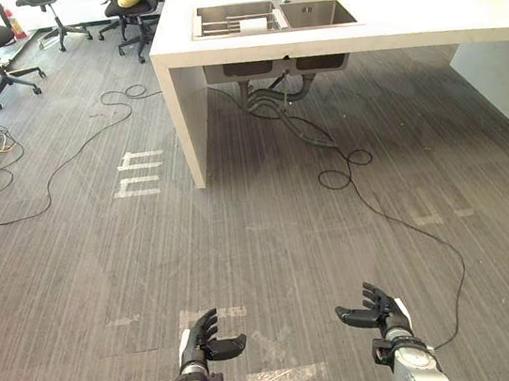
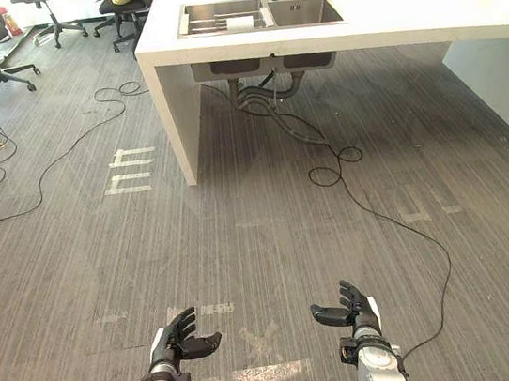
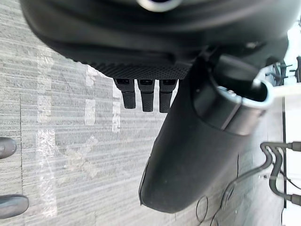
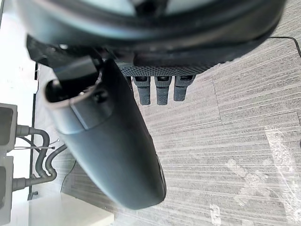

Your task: Walk over to the sink, pick up the cup, carry it to the dishwasher, place the cup inside the dishwasher, then close the dishwasher door

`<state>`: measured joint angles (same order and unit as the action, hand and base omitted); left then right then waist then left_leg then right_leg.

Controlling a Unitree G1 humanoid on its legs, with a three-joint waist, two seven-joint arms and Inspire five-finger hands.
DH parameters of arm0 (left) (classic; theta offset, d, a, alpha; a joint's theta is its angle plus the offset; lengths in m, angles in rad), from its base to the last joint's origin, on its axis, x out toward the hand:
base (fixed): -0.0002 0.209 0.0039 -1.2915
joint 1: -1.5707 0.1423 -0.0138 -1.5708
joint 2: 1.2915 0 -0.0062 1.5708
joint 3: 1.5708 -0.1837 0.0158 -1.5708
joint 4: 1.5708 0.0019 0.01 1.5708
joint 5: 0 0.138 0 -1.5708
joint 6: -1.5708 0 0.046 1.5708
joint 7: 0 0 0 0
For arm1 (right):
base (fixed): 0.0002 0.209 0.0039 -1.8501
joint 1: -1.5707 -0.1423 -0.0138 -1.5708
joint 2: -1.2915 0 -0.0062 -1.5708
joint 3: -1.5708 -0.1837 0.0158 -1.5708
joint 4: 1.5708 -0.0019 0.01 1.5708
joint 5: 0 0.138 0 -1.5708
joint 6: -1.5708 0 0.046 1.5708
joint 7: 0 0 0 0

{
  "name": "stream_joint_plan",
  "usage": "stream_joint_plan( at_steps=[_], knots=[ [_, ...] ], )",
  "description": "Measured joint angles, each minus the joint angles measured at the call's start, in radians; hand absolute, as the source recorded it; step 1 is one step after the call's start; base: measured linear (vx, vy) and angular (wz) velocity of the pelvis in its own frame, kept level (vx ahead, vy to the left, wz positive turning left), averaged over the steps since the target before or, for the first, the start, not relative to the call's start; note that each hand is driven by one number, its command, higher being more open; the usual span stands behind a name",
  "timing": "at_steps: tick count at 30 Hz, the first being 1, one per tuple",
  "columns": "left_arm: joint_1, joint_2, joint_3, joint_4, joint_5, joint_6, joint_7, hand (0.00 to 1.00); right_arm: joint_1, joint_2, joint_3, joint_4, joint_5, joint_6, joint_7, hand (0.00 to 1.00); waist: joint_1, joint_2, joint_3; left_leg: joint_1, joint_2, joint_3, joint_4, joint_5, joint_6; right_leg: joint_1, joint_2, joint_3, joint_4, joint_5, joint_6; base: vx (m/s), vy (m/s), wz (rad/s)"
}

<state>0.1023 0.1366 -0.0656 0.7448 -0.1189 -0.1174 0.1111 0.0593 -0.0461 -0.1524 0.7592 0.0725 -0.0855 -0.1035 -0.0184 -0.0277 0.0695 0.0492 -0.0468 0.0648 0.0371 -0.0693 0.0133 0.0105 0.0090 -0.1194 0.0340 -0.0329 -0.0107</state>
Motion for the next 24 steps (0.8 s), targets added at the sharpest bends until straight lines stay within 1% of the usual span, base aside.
stream_joint_plan(
  at_steps=[4,14,20,24],
  knots=[
    [0.003,0.002,0.041,0.003,-0.001,0.000,0.007,0.90,0.002,-0.019,0.000,0.000,0.003,0.000,0.001,0.90,0.000,0.001,-0.001,0.005,-0.001,-0.004,-0.007,0.005,-0.001,0.007,0.000,-0.003,-0.008,0.003,0.000,0.00,0.000,0.00],
    [0.007,0.000,0.077,0.015,-0.019,0.000,0.014,0.90,-0.002,-0.028,-0.001,0.015,0.004,0.000,0.011,0.90,-0.001,0.003,-0.001,0.005,-0.002,-0.016,-0.030,0.031,0.001,0.008,0.001,-0.013,-0.028,0.023,-0.005,-0.01,0.003,0.03],
    [0.033,0.000,0.081,0.017,-0.020,0.000,0.014,0.90,-0.001,-0.028,-0.014,0.026,0.007,0.000,0.016,0.90,-0.001,0.004,-0.001,-0.001,-0.002,-0.016,-0.039,0.040,0.011,0.009,0.004,-0.012,-0.050,0.042,-0.013,-0.03,0.007,0.00],
    [0.051,0.000,0.082,0.017,-0.022,0.000,0.013,0.90,0.001,-0.030,-0.021,0.030,0.016,0.000,0.017,0.90,0.000,0.005,0.000,-0.005,0.000,-0.008,-0.047,0.040,0.010,0.004,0.007,-0.005,-0.058,0.046,-0.014,0.00,0.014,-0.05]
  ],
)
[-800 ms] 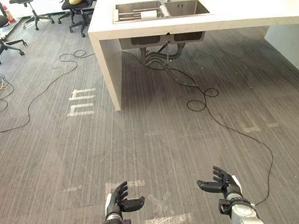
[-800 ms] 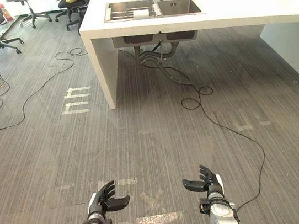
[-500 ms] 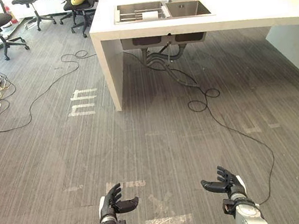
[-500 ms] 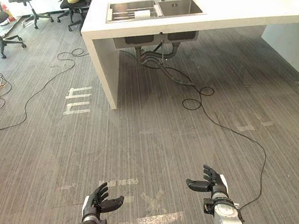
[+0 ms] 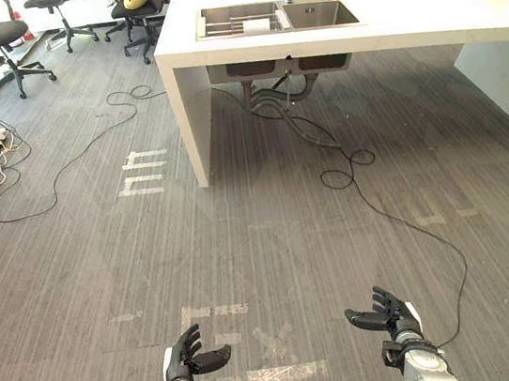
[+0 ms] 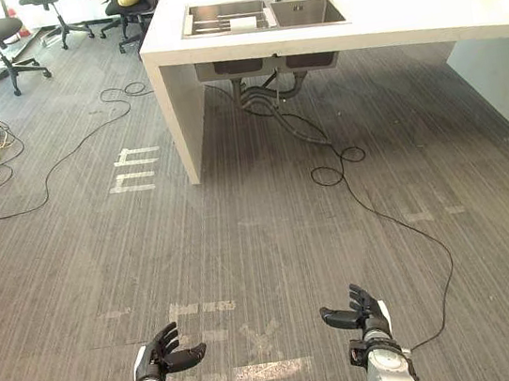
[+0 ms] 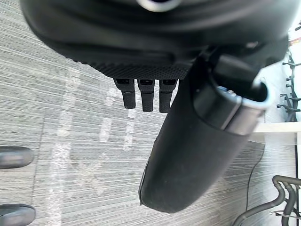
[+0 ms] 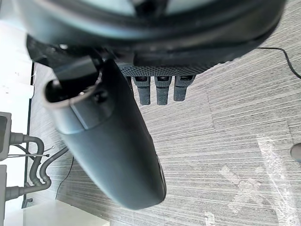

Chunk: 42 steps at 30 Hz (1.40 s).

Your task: Walk over to the sink, pick up the cup, carry it to the dishwasher, place the cup inside the dishwasher, then close the dishwasher door

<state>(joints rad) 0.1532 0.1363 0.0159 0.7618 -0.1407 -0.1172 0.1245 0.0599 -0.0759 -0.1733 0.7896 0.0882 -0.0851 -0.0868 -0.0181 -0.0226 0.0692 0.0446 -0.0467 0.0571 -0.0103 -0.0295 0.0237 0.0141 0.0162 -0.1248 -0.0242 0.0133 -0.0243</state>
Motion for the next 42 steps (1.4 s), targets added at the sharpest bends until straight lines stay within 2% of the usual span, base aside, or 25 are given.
stream_joint_plan(
  at_steps=[10,16,20,22,24,25,26,27,28,30,31,32,33,34,35,36,37,38,39,40,41,42],
  knots=[
    [0.001,-0.001,0.000,0.000,-0.001,0.000,-0.001,0.90,-0.001,-0.003,-0.001,0.002,0.006,0.001,0.000,0.90,0.002,0.006,0.004,-0.007,0.002,0.017,0.004,-0.012,-0.009,-0.011,0.002,0.015,0.000,-0.005,0.002,0.03,0.020,-0.05],
    [0.008,-0.008,0.000,-0.019,-0.019,0.000,0.000,0.90,-0.012,-0.009,-0.018,-0.004,0.007,0.001,-0.007,0.90,0.008,0.025,0.012,-0.056,0.009,0.039,0.093,-0.076,-0.005,-0.044,0.003,0.036,0.042,-0.032,0.009,0.00,0.032,-0.10],
    [0.021,-0.011,0.000,-0.068,-0.028,0.000,0.000,0.90,-0.011,-0.012,-0.019,-0.023,0.007,0.001,-0.018,0.90,0.018,0.035,0.010,-0.110,0.014,0.059,0.186,-0.141,0.010,-0.138,-0.003,0.055,0.212,-0.125,0.016,0.03,0.034,-0.15],
    [0.021,-0.012,-0.001,-0.101,-0.036,0.000,0.001,0.90,-0.011,-0.023,-0.020,-0.025,0.007,0.001,-0.028,0.90,0.020,0.032,0.015,-0.119,-0.002,0.063,0.252,-0.194,0.031,-0.197,-0.030,0.058,0.390,-0.220,0.030,0.09,0.047,-0.03],
    [0.010,-0.011,-0.001,-0.119,-0.038,-0.001,0.002,0.90,-0.012,-0.030,-0.019,-0.042,0.007,0.003,-0.031,0.90,0.021,0.037,0.032,-0.112,-0.006,0.058,0.291,-0.221,0.044,-0.250,-0.043,0.056,0.551,-0.248,0.052,0.13,0.044,0.11],
    [0.010,-0.005,-0.001,-0.138,-0.038,-0.001,0.003,0.90,-0.011,-0.029,-0.017,-0.060,0.007,0.004,-0.031,0.90,0.018,0.036,0.040,-0.097,-0.006,0.050,0.302,-0.236,0.049,-0.293,-0.053,0.047,0.668,-0.246,0.054,0.17,0.031,0.18],
    [0.007,-0.002,-0.002,-0.142,-0.038,-0.001,0.003,0.90,-0.012,-0.029,-0.017,-0.067,0.007,0.004,-0.032,0.90,0.016,0.032,0.045,-0.088,-0.008,0.044,0.306,-0.242,0.053,-0.310,-0.063,0.039,0.724,-0.246,0.055,0.20,0.013,0.25],
    [0.004,0.003,-0.001,-0.144,-0.043,-0.001,0.004,0.90,-0.012,-0.031,-0.017,-0.075,0.006,0.005,-0.032,0.90,0.010,0.026,0.052,-0.065,-0.013,0.036,0.306,-0.253,0.056,-0.331,-0.083,0.017,0.789,-0.268,0.052,0.24,-0.002,0.18],
    [0.005,0.002,-0.001,-0.144,-0.058,-0.001,0.008,0.90,-0.015,-0.043,-0.016,-0.089,0.006,0.005,-0.031,0.90,0.012,0.026,0.054,-0.039,-0.013,0.032,0.306,-0.274,0.051,-0.351,-0.114,-0.016,0.818,-0.314,0.048,0.25,-0.003,0.12],
    [-0.003,0.001,0.004,-0.144,-0.074,-0.001,0.014,0.90,-0.044,-0.064,-0.016,-0.090,0.005,0.004,-0.031,0.90,0.005,0.032,0.065,-0.011,0.004,0.023,0.295,-0.283,0.037,-0.379,-0.120,-0.030,0.767,-0.329,0.054,0.34,-0.049,0.07],
    [-0.017,-0.003,0.010,-0.140,-0.077,-0.001,0.020,0.90,-0.064,-0.086,-0.016,-0.090,0.005,0.004,-0.031,0.90,0.002,0.055,0.078,0.002,0.037,0.016,0.286,-0.292,0.021,-0.412,-0.100,-0.037,0.711,-0.327,0.055,0.32,-0.079,0.07],
    [-0.022,-0.004,0.013,-0.138,-0.078,-0.001,0.022,0.90,-0.073,-0.095,-0.015,-0.089,0.005,0.004,-0.031,0.90,0.003,0.064,0.084,0.006,0.054,0.017,0.284,-0.298,0.010,-0.427,-0.085,-0.037,0.667,-0.319,0.058,0.40,-0.132,0.02],
    [-0.024,0.004,0.020,-0.133,-0.080,-0.001,0.025,0.90,-0.079,-0.103,-0.014,-0.091,0.005,0.004,-0.032,0.90,0.002,0.058,0.081,0.020,0.067,0.020,0.282,-0.310,-0.019,-0.431,-0.065,-0.030,0.522,-0.221,0.051,0.30,-0.108,-0.01],
    [-0.023,0.008,0.023,-0.127,-0.082,-0.001,0.026,0.90,-0.075,-0.106,-0.014,-0.093,0.005,0.004,-0.033,0.90,0.001,0.050,0.077,0.035,0.067,0.018,0.278,-0.321,-0.037,-0.426,-0.071,-0.029,0.493,-0.101,0.027,0.50,-0.193,0.01],
    [-0.031,-0.004,0.026,-0.103,-0.092,-0.001,0.028,0.90,-0.070,-0.123,-0.016,-0.085,0.005,0.007,-0.034,0.90,0.000,0.066,0.072,0.059,0.094,0.015,0.283,-0.334,-0.060,-0.413,-0.057,-0.048,0.515,-0.090,-0.023,0.46,-0.207,-0.01],
    [-0.030,-0.010,0.027,-0.102,-0.095,-0.002,0.028,0.90,-0.071,-0.126,-0.016,-0.088,0.005,0.008,-0.034,0.90,-0.001,0.073,0.070,0.034,0.117,0.014,0.346,-0.324,-0.078,-0.396,-0.036,-0.053,0.498,-0.110,-0.044,0.46,-0.213,-0.02],
    [-0.035,-0.012,0.026,-0.100,-0.095,-0.002,0.027,0.90,-0.070,-0.126,-0.014,-0.088,0.005,0.008,-0.034,0.90,-0.002,0.073,0.071,0.005,0.128,0.012,0.408,-0.314,-0.091,-0.382,-0.031,-0.060,0.485,-0.116,-0.051,0.42,-0.224,0.19],
    [-0.051,-0.024,0.026,-0.096,-0.096,-0.002,0.024,0.90,-0.065,-0.125,-0.013,-0.086,0.005,0.009,-0.034,0.90,-0.010,0.071,0.081,-0.083,0.146,-0.002,0.610,-0.263,-0.092,-0.327,-0.023,-0.079,0.437,-0.118,-0.057,0.41,-0.227,0.35],
    [-0.048,-0.042,0.026,-0.099,-0.096,-0.002,0.019,0.90,-0.045,-0.122,-0.008,-0.086,0.007,0.011,-0.036,0.90,-0.009,0.072,0.086,-0.168,0.178,-0.008,0.828,-0.209,-0.081,-0.240,-0.009,-0.092,0.373,-0.118,-0.060,0.41,-0.217,0.37],
    [-0.042,-0.048,0.026,-0.099,-0.096,-0.002,0.016,0.90,-0.037,-0.118,-0.005,-0.085,0.007,0.011,-0.037,0.90,-0.007,0.071,0.089,-0.191,0.198,0.001,0.911,-0.213,-0.073,-0.194,-0.002,-0.094,0.346,-0.119,-0.064,0.41,-0.186,0.09],
    [-0.029,-0.058,0.025,-0.100,-0.096,-0.002,0.008,0.90,-0.028,-0.117,0.013,-0.086,0.008,0.010,-0.039,0.90,0.003,0.065,0.093,-0.225,0.234,0.033,1.020,-0.226,-0.052,-0.112,0.005,-0.085,0.297,-0.122,-0.071,0.39,-0.139,-0.16],
    [-0.024,-0.065,0.025,-0.104,-0.098,-0.002,0.000,0.90,-0.030,-0.115,0.021,-0.092,0.008,0.008,-0.040,0.90,0.011,0.058,0.099,-0.269,0.248,0.045,1.055,-0.231,-0.044,-0.055,0.003,-0.069,0.259,-0.124,-0.073,0.42,-0.112,-0.25]
  ],
)
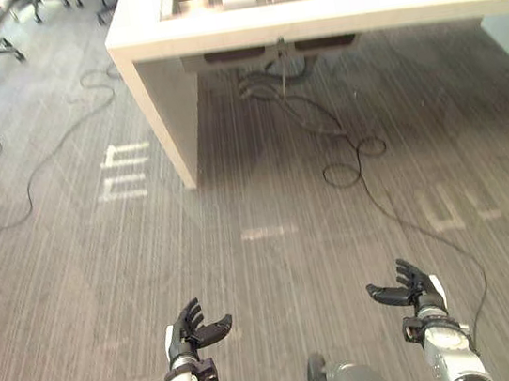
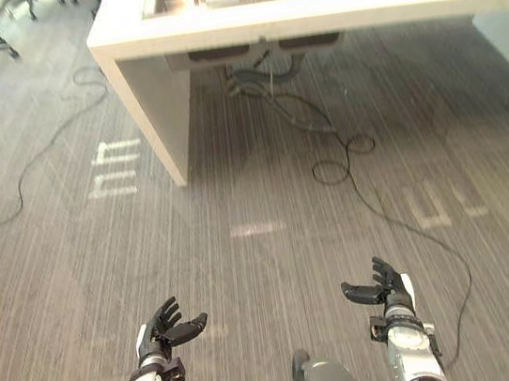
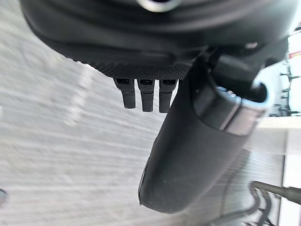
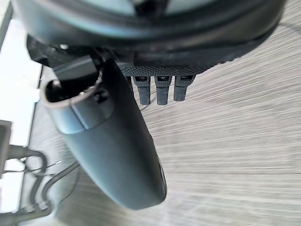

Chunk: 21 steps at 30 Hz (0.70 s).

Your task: Walk over to the sink, pick up the cup, carry it to the dishwasher, place the cup inside the dishwasher, then close the dishwasher door

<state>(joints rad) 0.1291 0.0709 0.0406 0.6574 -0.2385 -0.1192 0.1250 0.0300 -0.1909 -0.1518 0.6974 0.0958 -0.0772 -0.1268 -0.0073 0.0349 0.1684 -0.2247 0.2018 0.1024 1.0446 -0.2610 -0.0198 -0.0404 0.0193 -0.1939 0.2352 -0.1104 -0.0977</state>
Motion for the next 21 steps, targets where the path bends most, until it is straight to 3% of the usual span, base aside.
stream_joint_plan(
  at_steps=[3,5,7,8,9,10,11,12,14,15,16,17,18,20,21],
  knots=[
    [-0.002,-0.003,-0.007,-0.002,-0.018,0.000,-0.001,0.90,-0.008,0.004,0.000,0.000,0.000,-0.004,-0.001,0.90,0.022,0.002,0.007,-0.116,-0.011,-0.002,-0.084,-0.001,-0.001,0.067,-0.008,0.025,-0.064,-0.002,-0.003,0.29,0.035,-0.23],
    [-0.002,-0.002,-0.007,-0.001,-0.018,0.000,-0.001,0.90,-0.009,0.015,-0.007,0.005,0.000,0.002,-0.002,0.90,0.024,-0.006,0.023,-0.158,-0.061,0.019,-0.275,0.002,-0.006,0.120,-0.036,0.025,-0.099,-0.015,0.001,0.32,0.163,0.07],
    [-0.002,-0.010,-0.008,0.003,-0.018,0.001,-0.001,0.90,-0.012,0.027,-0.042,0.020,0.000,0.002,-0.003,0.90,0.025,0.000,0.025,-0.156,-0.123,0.018,-0.541,0.062,-0.020,0.146,-0.060,0.026,-0.110,-0.044,0.033,0.33,0.207,0.03],
    [-0.001,-0.013,-0.008,0.009,-0.018,0.001,0.000,0.90,-0.017,0.021,-0.050,0.053,0.001,0.003,-0.005,0.90,0.035,0.025,0.017,-0.136,-0.139,-0.004,-0.719,0.144,-0.030,0.156,-0.051,0.035,-0.100,-0.075,0.070,0.31,0.217,-0.17],
    [-0.001,-0.012,-0.006,0.013,-0.018,0.001,0.000,0.90,-0.020,0.019,-0.051,0.071,0.001,0.003,-0.006,0.90,0.042,0.043,0.014,-0.126,-0.139,-0.020,-0.742,0.221,0.001,0.159,-0.044,0.050,-0.087,-0.100,0.087,0.48,0.329,-0.39],
    [-0.005,0.008,0.002,0.025,-0.018,0.001,0.004,0.90,-0.023,0.044,-0.038,0.111,0.000,0.014,-0.006,0.90,0.063,-0.006,0.012,-0.125,-0.183,0.002,-0.688,0.209,0.062,0.159,-0.095,0.080,-0.023,-0.163,0.120,0.33,0.223,-0.31],
    [-0.005,0.011,0.002,0.026,-0.018,0.001,0.004,0.90,-0.021,0.047,-0.038,0.113,0.000,0.014,-0.005,0.90,0.063,-0.013,0.013,-0.125,-0.193,0.007,-0.681,0.198,0.070,0.158,-0.105,0.086,-0.012,-0.173,0.123,0.41,0.240,-0.19],
    [-0.008,0.017,0.001,0.028,-0.017,0.003,0.004,0.90,-0.017,0.050,-0.040,0.116,0.000,0.016,-0.004,0.90,0.063,-0.027,0.014,-0.125,-0.223,0.024,-0.645,0.151,0.091,0.138,-0.143,0.132,0.062,-0.206,0.148,0.43,0.236,-0.08],
    [0.007,0.007,0.000,0.028,-0.017,0.003,0.004,0.90,-0.015,0.056,-0.039,0.121,-0.002,0.019,0.000,0.90,0.060,-0.029,0.014,-0.080,-0.252,0.054,-0.626,0.091,0.110,0.082,-0.182,0.193,0.252,-0.216,0.204,0.48,0.264,-0.22],
    [0.018,0.010,-0.009,0.028,-0.017,0.004,0.004,0.90,-0.009,0.065,-0.038,0.121,-0.003,0.020,0.003,0.90,0.054,-0.029,0.014,-0.031,-0.264,0.063,-0.627,0.058,0.119,0.030,-0.196,0.218,0.427,-0.191,0.272,0.36,0.150,-0.21],
    [0.021,0.014,-0.011,0.028,-0.016,0.004,0.004,0.90,-0.007,0.070,-0.037,0.121,-0.006,0.020,0.004,0.90,0.049,-0.029,0.014,-0.006,-0.267,0.064,-0.628,0.043,0.120,0.001,-0.196,0.222,0.518,-0.186,0.288,0.44,0.147,-0.14],
    [0.023,0.021,-0.013,0.028,-0.016,0.005,0.004,0.90,-0.001,0.078,-0.033,0.121,-0.011,0.020,0.006,0.90,0.039,-0.030,0.014,0.049,-0.270,0.064,-0.633,0.023,0.127,-0.055,-0.198,0.210,0.674,-0.188,0.283,0.52,0.127,-0.06],
    [0.019,0.026,-0.022,0.025,-0.016,0.005,0.005,0.90,0.004,0.078,-0.028,0.118,-0.012,0.020,0.008,0.90,0.035,-0.031,0.013,0.105,-0.273,0.063,-0.658,0.011,0.130,-0.107,-0.203,0.178,0.755,-0.204,0.253,0.42,0.073,-0.04],
    [0.004,0.031,-0.026,0.019,-0.017,0.003,0.007,0.90,-0.004,0.076,-0.027,0.116,-0.012,0.019,0.008,0.90,0.023,-0.029,0.013,0.174,-0.271,0.054,-0.710,0.009,0.127,-0.197,-0.205,0.117,0.748,-0.232,0.205,0.41,0.001,0.06],
    [-0.010,0.032,-0.025,0.019,-0.018,0.003,0.007,0.90,-0.011,0.074,-0.027,0.121,-0.012,0.019,0.008,0.90,0.013,-0.028,0.014,0.205,-0.260,0.044,-0.730,0.006,0.122,-0.246,-0.192,0.088,0.672,-0.244,0.183,0.40,-0.052,0.15]
  ],
)
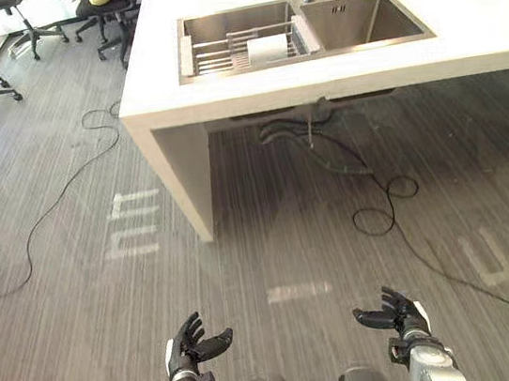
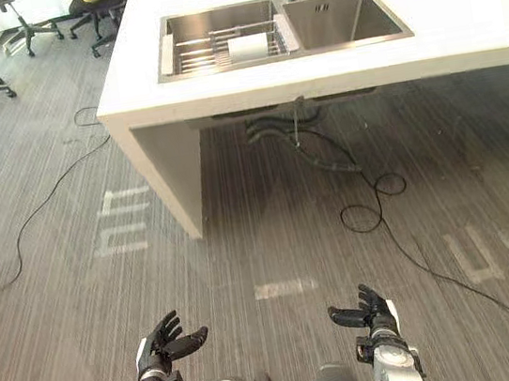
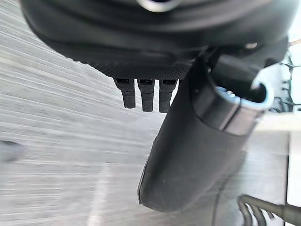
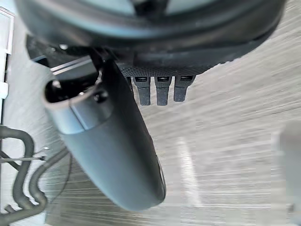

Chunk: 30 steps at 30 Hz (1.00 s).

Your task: Walk over to the sink, pick up the cup, carry it to the dishwasher, place the cup inside the dishwasher, then close the dishwasher door

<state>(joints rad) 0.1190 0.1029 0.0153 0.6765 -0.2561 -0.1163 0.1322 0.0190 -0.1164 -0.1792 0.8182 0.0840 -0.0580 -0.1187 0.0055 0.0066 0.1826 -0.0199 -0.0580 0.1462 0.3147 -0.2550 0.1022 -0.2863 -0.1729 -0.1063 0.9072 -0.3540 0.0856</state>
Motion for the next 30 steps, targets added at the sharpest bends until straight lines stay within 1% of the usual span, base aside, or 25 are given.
stream_joint_plan(
  at_steps=[1,2,3,4,5,6,7,8,10,11,12,13,14,16,17,19,20,21,22,23,26,27,28,29,30],
  knots=[
    [-0.009,0.000,0.001,0.000,0.000,0.000,0.001,0.90,-0.002,0.000,0.000,0.003,0.000,0.000,0.000,0.90,-0.001,0.000,0.000,0.013,0.009,-0.003,-0.004,-0.004,-0.006,-0.021,0.009,-0.010,-0.044,-0.004,-0.008,0.46,-0.136,0.15],
    [-0.019,-0.002,0.006,-0.002,-0.001,0.000,0.003,0.90,-0.004,-0.001,0.000,0.006,0.000,0.000,0.000,0.90,-0.002,0.003,0.002,0.040,0.030,-0.006,-0.005,-0.015,-0.026,-0.057,0.034,-0.014,-0.152,0.002,-0.013,0.36,-0.140,0.13],
    [-0.020,-0.002,0.008,-0.012,-0.004,-0.001,0.005,0.90,-0.002,-0.002,0.000,0.008,0.000,0.000,0.000,0.90,-0.007,0.003,0.002,0.068,0.048,-0.015,-0.005,-0.033,-0.058,-0.066,0.058,-0.009,-0.299,0.053,-0.018,0.36,-0.156,0.17],
    [-0.018,-0.001,0.008,-0.021,-0.006,-0.002,0.008,0.90,0.001,-0.002,0.001,0.008,0.000,0.000,0.000,0.90,-0.010,-0.006,-0.002,0.081,0.047,-0.020,-0.005,-0.043,-0.075,-0.065,0.063,-0.007,-0.387,0.114,-0.027,0.31,-0.148,0.30],
    [-0.018,-0.009,0.007,-0.029,-0.011,-0.001,0.014,0.90,0.004,-0.014,0.000,0.017,0.000,-0.001,-0.002,0.90,-0.020,-0.004,-0.002,0.102,0.053,-0.037,-0.001,-0.066,-0.101,-0.057,0.064,-0.010,-0.392,0.222,-0.033,0.50,-0.241,0.17],
    [-0.006,-0.023,0.007,-0.078,-0.020,0.000,0.019,0.90,-0.001,-0.032,-0.004,0.027,0.000,-0.001,-0.004,0.90,-0.018,0.023,-0.012,0.110,0.094,-0.058,-0.001,-0.072,-0.109,-0.055,0.094,-0.023,-0.383,0.203,-0.055,0.50,-0.251,0.09],
    [-0.003,-0.025,0.006,-0.104,-0.020,-0.001,0.019,0.90,-0.007,-0.036,-0.009,0.026,0.000,-0.001,-0.004,0.90,-0.019,0.027,-0.012,0.111,0.101,-0.061,-0.002,-0.069,-0.115,-0.055,0.101,-0.027,-0.381,0.193,-0.063,0.47,-0.258,-0.03],
    [-0.002,-0.030,0.004,-0.156,-0.020,0.000,0.020,0.90,-0.013,-0.043,-0.011,0.023,0.000,-0.001,-0.005,0.90,-0.020,0.035,-0.008,0.108,0.118,-0.065,0.005,-0.056,-0.133,-0.048,0.112,-0.040,-0.378,0.180,-0.074,0.34,-0.226,0.19],
    [0.005,-0.041,-0.018,-0.260,-0.020,-0.001,0.018,0.90,0.012,-0.041,-0.011,-0.007,0.001,-0.001,-0.007,0.90,-0.022,0.037,-0.006,0.078,0.134,-0.088,0.115,-0.040,-0.158,0.006,0.117,-0.069,-0.398,0.148,-0.083,0.28,-0.195,0.38],
    [0.016,-0.052,-0.029,-0.319,-0.020,-0.001,0.015,0.90,0.037,-0.039,-0.009,-0.033,0.001,-0.001,-0.007,0.90,-0.022,0.045,-0.001,0.034,0.152,-0.095,0.252,-0.024,-0.167,0.053,0.125,-0.091,-0.423,0.144,-0.088,0.20,-0.145,0.41],
    [0.033,-0.063,-0.049,-0.400,-0.020,-0.004,0.015,0.90,0.069,-0.033,-0.002,-0.070,0.002,-0.002,-0.007,0.90,-0.018,0.044,0.003,-0.041,0.185,-0.095,0.445,0.010,-0.161,0.113,0.132,-0.100,-0.454,0.138,-0.097,0.22,-0.153,0.26],
    [0.052,-0.067,-0.069,-0.475,-0.020,-0.016,0.014,0.90,0.082,-0.023,0.004,-0.103,0.002,-0.004,-0.007,0.90,-0.006,0.044,0.003,-0.099,0.219,-0.067,0.569,0.003,-0.152,0.155,0.141,-0.099,-0.485,0.134,-0.104,0.25,-0.151,0.03],
    [0.058,-0.068,-0.078,-0.508,-0.020,-0.023,0.014,0.90,0.084,-0.020,0.009,-0.120,0.003,-0.005,-0.009,0.90,0.001,0.044,0.003,-0.125,0.232,-0.056,0.598,-0.003,-0.144,0.172,0.142,-0.099,-0.501,0.128,-0.106,0.20,-0.096,-0.15],
    [0.065,-0.085,-0.105,-0.610,-0.020,-0.031,0.015,0.90,0.088,-0.017,0.012,-0.169,0.003,-0.014,-0.010,0.90,0.008,0.050,0.005,-0.226,0.261,-0.048,0.612,-0.034,-0.142,0.209,0.144,-0.098,-0.523,0.082,-0.144,0.17,-0.019,-0.04],
    [0.066,-0.088,-0.111,-0.632,-0.020,-0.032,0.014,0.90,0.086,-0.017,0.012,-0.169,0.003,-0.014,-0.010,0.90,0.009,0.051,0.005,-0.240,0.258,-0.048,0.593,-0.041,-0.141,0.218,0.139,-0.097,-0.523,0.074,-0.144,0.18,0.068,0.05],
    [0.072,-0.087,-0.129,-0.677,-0.019,-0.039,0.013,0.90,0.086,-0.018,0.012,-0.169,0.003,-0.014,-0.010,0.90,0.012,0.052,0.004,-0.252,0.224,-0.044,0.458,-0.054,-0.136,0.240,0.116,-0.095,-0.520,0.046,-0.138,0.17,0.132,0.07],
    [0.076,-0.091,-0.139,-0.722,-0.019,-0.042,0.013,0.90,0.086,-0.020,0.014,-0.168,0.003,-0.014,-0.010,0.90,0.013,0.057,0.004,-0.261,0.185,-0.046,0.308,-0.046,-0.141,0.249,0.100,-0.093,-0.514,0.021,-0.131,0.23,0.201,0.10],
    [0.076,-0.091,-0.143,-0.748,-0.018,-0.043,0.015,0.90,0.086,-0.023,0.012,-0.166,0.003,-0.014,-0.013,0.90,0.014,0.061,0.001,-0.253,0.158,-0.060,0.167,0.001,-0.145,0.246,0.089,-0.091,-0.495,0.005,-0.105,0.29,0.250,-0.03],
    [0.076,-0.091,-0.143,-0.763,-0.018,-0.046,0.016,0.90,0.083,-0.025,0.013,-0.158,0.003,-0.014,-0.013,0.90,0.024,0.068,-0.001,-0.237,0.145,-0.061,0.134,0.101,-0.127,0.240,0.082,-0.071,-0.475,-0.006,-0.085,0.24,0.168,-0.22],
    [0.073,-0.085,-0.143,-0.777,-0.015,-0.053,0.025,0.90,0.074,-0.022,0.020,-0.132,0.003,-0.012,-0.009,0.90,0.035,0.045,-0.001,-0.222,0.121,-0.039,0.128,0.100,-0.110,0.241,0.065,-0.046,-0.479,-0.009,-0.055,0.30,0.179,-0.25],
    [0.080,-0.072,-0.141,-0.848,0.006,-0.053,0.066,0.90,0.062,-0.021,0.028,-0.097,0.001,-0.013,-0.007,0.90,0.038,0.038,-0.005,-0.223,0.088,-0.013,0.149,0.053,-0.071,0.252,0.040,0.017,-0.511,-0.001,-0.006,0.33,0.175,-0.09],
    [0.086,-0.071,-0.150,-0.893,0.018,-0.053,0.079,0.90,0.061,-0.020,0.028,-0.078,-0.001,-0.012,-0.007,0.90,0.037,0.034,-0.004,-0.199,0.070,-0.007,0.149,0.030,-0.063,0.250,0.023,0.050,-0.467,0.007,0.035,0.32,0.161,-0.03],
    [0.093,-0.070,-0.155,-0.926,0.024,-0.054,0.087,0.90,0.061,-0.018,0.029,-0.067,-0.006,-0.013,-0.006,0.90,0.037,0.032,-0.002,-0.183,0.064,-0.002,0.148,0.017,-0.060,0.243,0.016,0.062,-0.425,0.008,0.045,0.38,0.159,-0.06],
    [0.105,-0.063,-0.170,-0.992,0.031,-0.062,0.102,0.90,0.062,-0.011,0.030,-0.045,-0.013,-0.013,-0.005,0.90,0.037,0.029,-0.004,-0.152,0.057,0.004,0.149,-0.010,-0.054,0.210,0.006,0.083,-0.301,0.012,0.059,0.24,0.082,-0.08],
    [0.105,-0.055,-0.186,-1.049,0.049,-0.077,0.112,0.90,0.066,0.001,0.031,-0.029,-0.019,-0.013,-0.004,0.90,0.033,0.020,-0.002,-0.112,0.049,0.004,0.146,-0.030,-0.049,0.159,-0.010,0.096,-0.146,0.041,0.113,0.37,0.085,-0.02]
  ],
)
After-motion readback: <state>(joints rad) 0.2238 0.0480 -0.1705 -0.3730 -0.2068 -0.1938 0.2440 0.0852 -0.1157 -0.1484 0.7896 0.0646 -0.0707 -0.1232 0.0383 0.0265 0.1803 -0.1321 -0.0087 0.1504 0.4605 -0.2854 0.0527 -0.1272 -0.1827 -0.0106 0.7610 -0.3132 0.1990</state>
